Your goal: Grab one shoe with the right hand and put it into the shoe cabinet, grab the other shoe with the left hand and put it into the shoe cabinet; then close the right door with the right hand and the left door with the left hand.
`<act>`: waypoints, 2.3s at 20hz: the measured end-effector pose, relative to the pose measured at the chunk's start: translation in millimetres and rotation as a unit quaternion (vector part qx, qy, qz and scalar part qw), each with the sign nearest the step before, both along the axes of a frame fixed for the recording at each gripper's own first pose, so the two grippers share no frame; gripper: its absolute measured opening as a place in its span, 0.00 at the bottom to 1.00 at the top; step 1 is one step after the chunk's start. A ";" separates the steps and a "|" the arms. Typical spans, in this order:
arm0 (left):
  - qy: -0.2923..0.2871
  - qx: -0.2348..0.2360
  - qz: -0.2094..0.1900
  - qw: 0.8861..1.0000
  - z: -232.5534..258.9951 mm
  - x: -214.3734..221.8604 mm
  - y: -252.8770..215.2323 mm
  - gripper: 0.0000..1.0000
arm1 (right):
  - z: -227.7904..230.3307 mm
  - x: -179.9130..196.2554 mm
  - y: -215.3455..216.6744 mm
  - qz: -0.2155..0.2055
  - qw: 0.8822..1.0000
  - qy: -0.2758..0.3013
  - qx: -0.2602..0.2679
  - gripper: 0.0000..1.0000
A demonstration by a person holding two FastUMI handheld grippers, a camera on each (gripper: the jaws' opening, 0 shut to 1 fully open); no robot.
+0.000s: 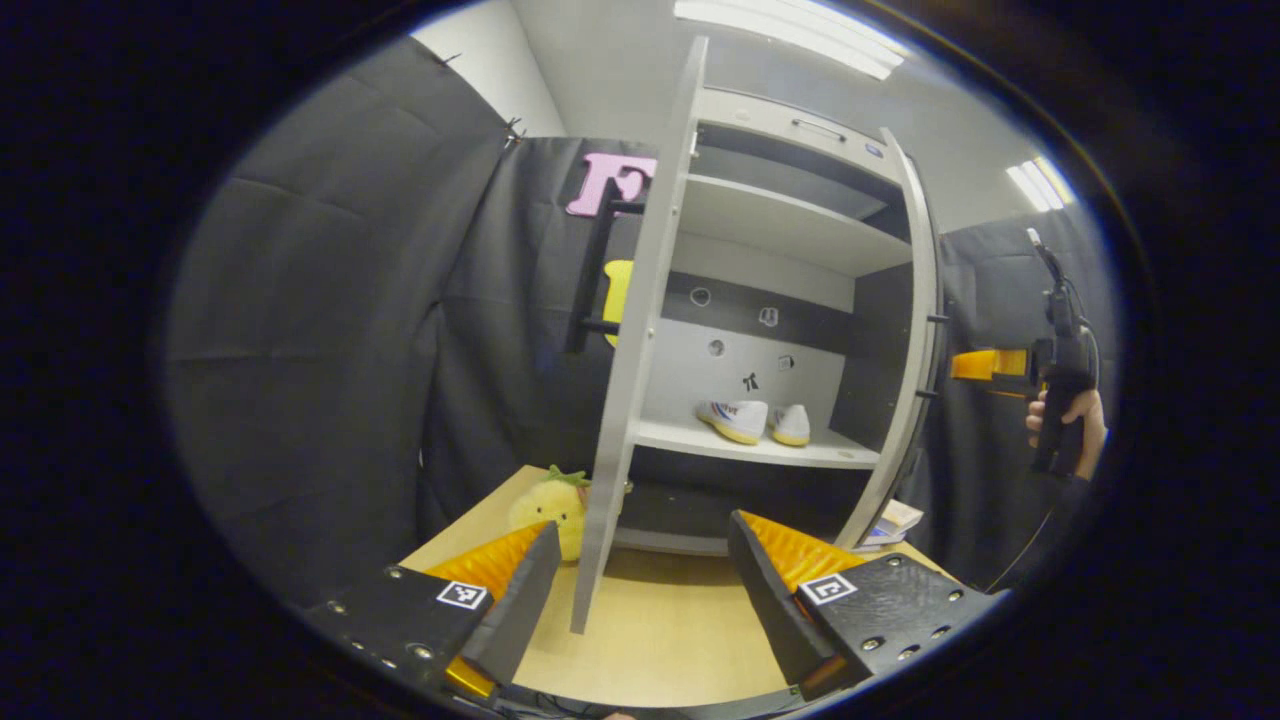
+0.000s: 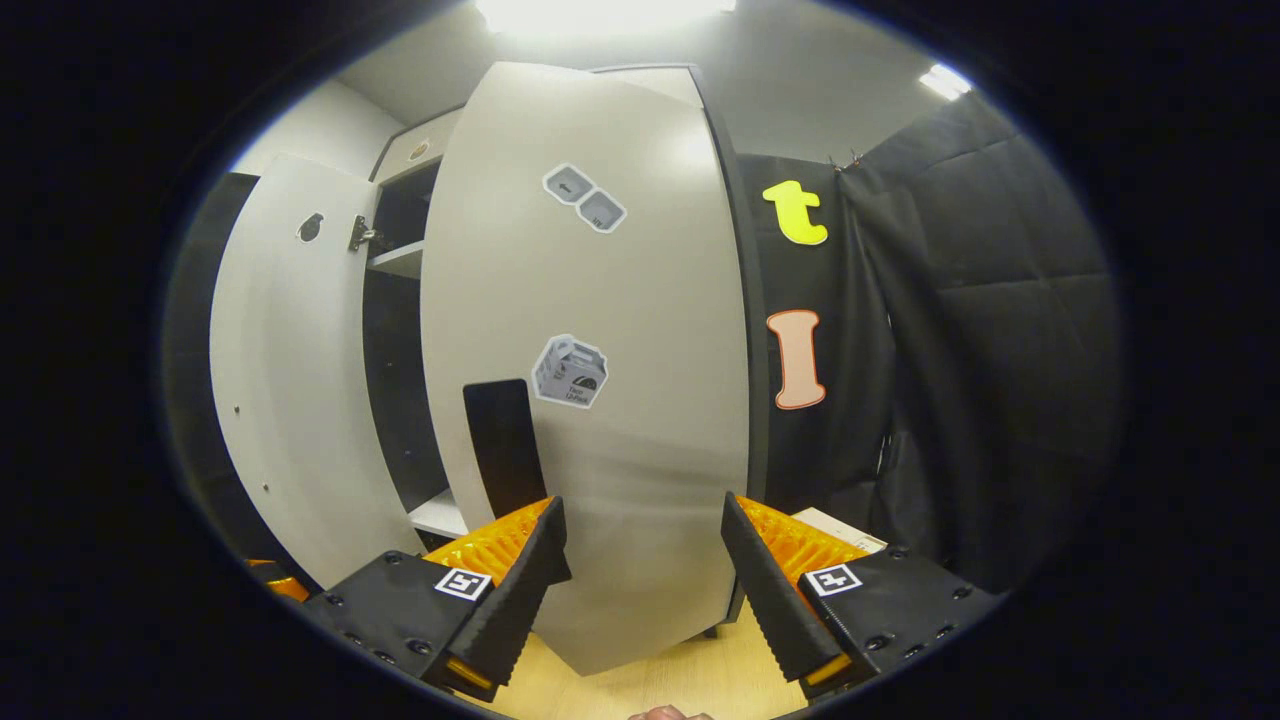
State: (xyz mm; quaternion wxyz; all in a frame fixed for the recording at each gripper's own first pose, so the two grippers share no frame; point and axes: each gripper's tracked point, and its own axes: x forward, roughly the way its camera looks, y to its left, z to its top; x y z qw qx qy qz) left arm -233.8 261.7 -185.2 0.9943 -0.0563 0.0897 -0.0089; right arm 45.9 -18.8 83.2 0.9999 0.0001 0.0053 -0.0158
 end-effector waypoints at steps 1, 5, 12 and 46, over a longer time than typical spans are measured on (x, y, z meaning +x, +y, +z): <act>0.003 0.006 0.014 1.000 0.9 0.7 10.9 0.99 | -0.5 -2.0 0.1 -0.005 1.000 -0.002 0.001 0.98; -0.007 0.037 0.047 0.998 29.6 -0.7 52.2 0.99 | -3.7 -10.4 -6.7 -0.024 1.000 -0.007 0.015 0.98; -0.042 0.036 0.085 0.995 97.8 19.4 124.0 0.96 | -32.9 -22.8 -35.9 -0.061 0.997 0.014 0.038 0.98; -0.068 -0.001 -0.213 0.975 149.1 149.5 -65.0 0.93 | -84.9 -100.7 -65.7 -0.180 0.981 0.053 0.050 0.98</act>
